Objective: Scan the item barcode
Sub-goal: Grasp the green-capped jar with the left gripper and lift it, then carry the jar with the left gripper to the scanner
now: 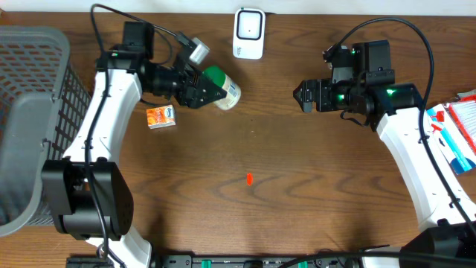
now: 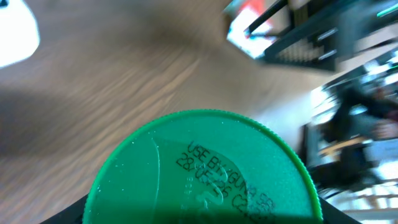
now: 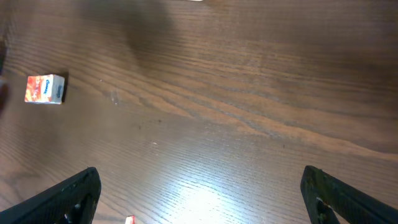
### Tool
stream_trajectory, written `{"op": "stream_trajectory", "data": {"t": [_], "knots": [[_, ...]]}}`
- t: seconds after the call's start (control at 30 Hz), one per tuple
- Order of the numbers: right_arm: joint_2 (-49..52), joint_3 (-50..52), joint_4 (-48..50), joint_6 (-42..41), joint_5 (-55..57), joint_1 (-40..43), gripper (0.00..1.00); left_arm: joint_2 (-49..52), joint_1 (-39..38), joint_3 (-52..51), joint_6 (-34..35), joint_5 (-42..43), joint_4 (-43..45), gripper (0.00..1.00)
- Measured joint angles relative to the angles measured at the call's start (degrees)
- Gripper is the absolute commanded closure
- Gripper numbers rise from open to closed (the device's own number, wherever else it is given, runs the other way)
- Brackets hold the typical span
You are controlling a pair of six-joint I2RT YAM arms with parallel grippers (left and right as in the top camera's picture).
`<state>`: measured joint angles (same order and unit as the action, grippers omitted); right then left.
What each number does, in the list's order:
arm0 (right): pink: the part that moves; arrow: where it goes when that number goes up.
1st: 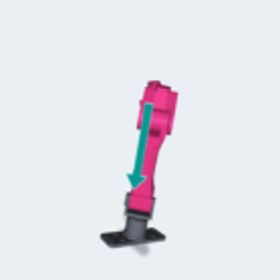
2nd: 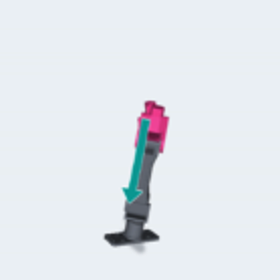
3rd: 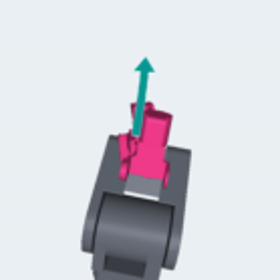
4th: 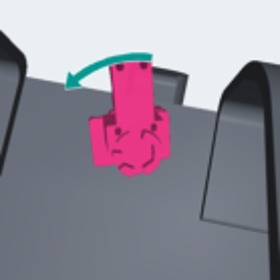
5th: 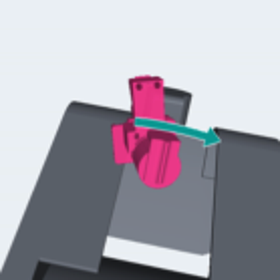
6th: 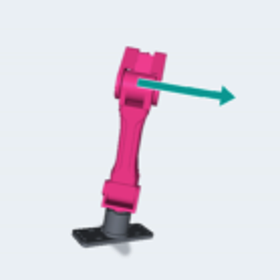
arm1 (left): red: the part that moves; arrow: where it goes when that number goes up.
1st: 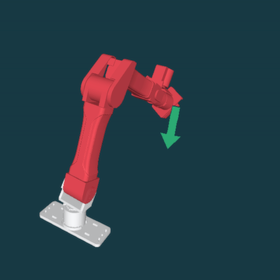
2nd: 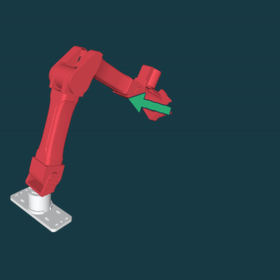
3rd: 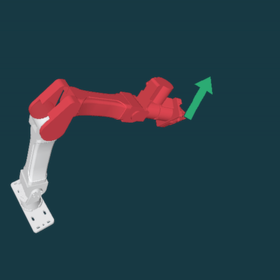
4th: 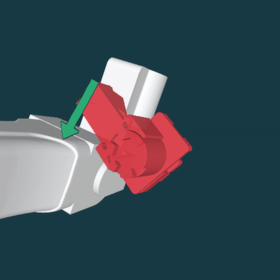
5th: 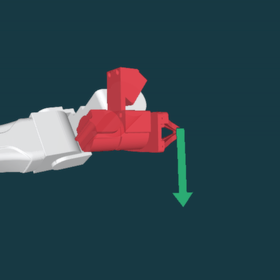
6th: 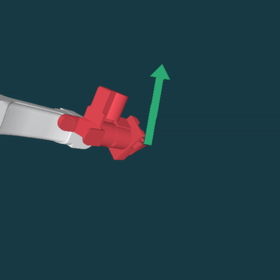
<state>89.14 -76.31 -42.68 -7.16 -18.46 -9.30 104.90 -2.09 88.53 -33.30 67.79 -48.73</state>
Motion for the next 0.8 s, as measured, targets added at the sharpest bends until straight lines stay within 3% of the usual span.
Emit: {"op": "stream_trajectory", "data": {"t": [0.27,0.8], "knots": [[0.0,0.0,0.1,0.0,0.3,0.0,0.01,0.0,2.9,0.0,0.1,15.8,3.8,0.53],[0.0,0.0,0.1,0.2,1.5,0.0,0.01,0.0,3.0,0.0,0.2,19.1,3.8,0.53]]}}
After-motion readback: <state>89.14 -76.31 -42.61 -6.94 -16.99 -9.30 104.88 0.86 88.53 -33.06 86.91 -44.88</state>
